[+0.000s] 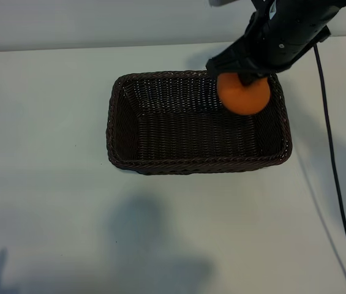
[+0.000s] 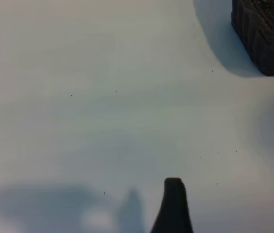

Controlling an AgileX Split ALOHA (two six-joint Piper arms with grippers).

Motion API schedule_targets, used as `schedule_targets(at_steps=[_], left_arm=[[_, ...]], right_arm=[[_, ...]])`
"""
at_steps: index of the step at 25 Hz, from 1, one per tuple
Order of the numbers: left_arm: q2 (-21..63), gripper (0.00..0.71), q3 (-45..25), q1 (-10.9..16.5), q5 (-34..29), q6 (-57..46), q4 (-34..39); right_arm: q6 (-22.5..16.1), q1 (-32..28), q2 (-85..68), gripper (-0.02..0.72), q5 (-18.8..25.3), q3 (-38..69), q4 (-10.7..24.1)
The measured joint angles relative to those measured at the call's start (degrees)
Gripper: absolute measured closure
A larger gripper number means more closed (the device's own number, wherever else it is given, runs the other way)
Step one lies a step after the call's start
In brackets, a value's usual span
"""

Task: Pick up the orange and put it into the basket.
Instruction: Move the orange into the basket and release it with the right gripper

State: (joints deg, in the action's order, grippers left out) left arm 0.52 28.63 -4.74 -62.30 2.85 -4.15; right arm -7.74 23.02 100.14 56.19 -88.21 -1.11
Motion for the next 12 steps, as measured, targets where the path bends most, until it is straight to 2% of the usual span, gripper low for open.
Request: schedule_targets(at_steps=[12], left_arm=[[0.0,0.118,0.0,0.0,0.0,0.0,0.0]], right_arm=[[-0.2,0.0,10.2,0.612,-1.8,-0.3,0.0]])
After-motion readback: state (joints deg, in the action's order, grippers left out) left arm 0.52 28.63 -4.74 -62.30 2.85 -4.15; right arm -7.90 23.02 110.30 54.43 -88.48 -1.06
